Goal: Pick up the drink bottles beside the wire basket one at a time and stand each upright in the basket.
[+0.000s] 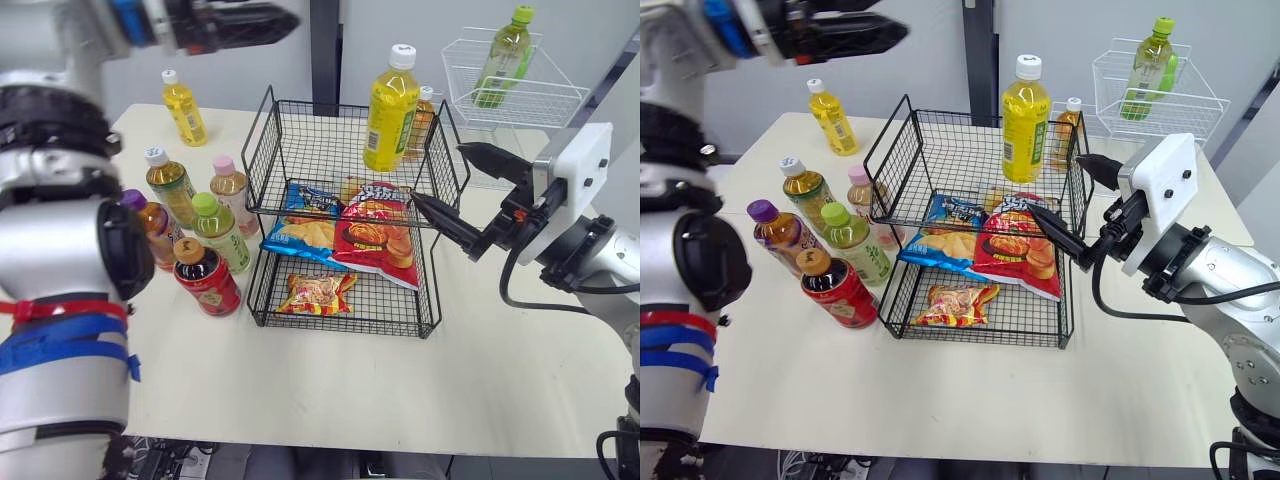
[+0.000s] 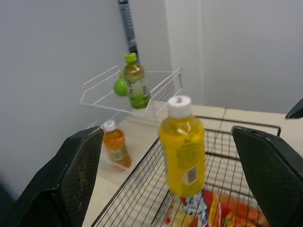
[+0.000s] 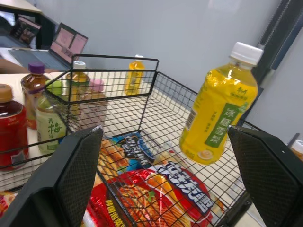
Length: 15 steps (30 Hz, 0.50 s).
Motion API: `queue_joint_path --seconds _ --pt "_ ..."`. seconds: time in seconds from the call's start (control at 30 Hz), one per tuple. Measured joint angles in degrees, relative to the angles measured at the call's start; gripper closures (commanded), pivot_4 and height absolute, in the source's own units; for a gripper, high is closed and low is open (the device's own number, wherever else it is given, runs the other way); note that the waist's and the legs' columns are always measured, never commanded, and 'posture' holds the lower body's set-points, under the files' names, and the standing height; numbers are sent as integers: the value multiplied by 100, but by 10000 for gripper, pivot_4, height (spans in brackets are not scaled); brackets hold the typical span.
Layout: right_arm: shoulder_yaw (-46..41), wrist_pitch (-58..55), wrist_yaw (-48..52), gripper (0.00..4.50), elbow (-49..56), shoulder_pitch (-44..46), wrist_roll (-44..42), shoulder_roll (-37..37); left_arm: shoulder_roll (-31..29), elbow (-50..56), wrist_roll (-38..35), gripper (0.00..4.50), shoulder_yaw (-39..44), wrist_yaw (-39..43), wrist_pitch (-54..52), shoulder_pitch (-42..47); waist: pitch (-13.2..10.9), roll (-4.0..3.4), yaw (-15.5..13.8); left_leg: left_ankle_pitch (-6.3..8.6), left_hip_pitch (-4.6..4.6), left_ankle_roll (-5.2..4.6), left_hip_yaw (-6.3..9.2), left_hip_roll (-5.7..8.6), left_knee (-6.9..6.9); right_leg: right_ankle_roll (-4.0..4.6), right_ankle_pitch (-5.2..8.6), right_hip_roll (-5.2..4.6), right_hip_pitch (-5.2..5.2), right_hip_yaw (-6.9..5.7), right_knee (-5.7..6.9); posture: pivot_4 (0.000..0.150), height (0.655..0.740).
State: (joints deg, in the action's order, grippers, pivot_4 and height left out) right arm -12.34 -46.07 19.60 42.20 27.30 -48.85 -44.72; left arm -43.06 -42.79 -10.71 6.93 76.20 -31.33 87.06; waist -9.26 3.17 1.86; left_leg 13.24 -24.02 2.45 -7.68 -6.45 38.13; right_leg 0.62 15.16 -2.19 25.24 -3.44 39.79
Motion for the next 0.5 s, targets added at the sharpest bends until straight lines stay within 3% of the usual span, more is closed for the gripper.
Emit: queue_joint_path --seconds 0.27,0.5 --pt "312 63 807 0 -555 348 -13 -71 -1795 2351 -490 188 1330 -630 -848 -2685 1 -3 13 -4 24 6 -5 -5 2 2 2 4 1 32 22 1500 7148" --pt "764 142 1564 0 -1042 856 52 -14 -2103 2793 -527 188 3133 -1064 -686 -5545 6 6 -26 -4 20 7 -16 -13 8 5 2 1 -1 9 23 1500 7148"
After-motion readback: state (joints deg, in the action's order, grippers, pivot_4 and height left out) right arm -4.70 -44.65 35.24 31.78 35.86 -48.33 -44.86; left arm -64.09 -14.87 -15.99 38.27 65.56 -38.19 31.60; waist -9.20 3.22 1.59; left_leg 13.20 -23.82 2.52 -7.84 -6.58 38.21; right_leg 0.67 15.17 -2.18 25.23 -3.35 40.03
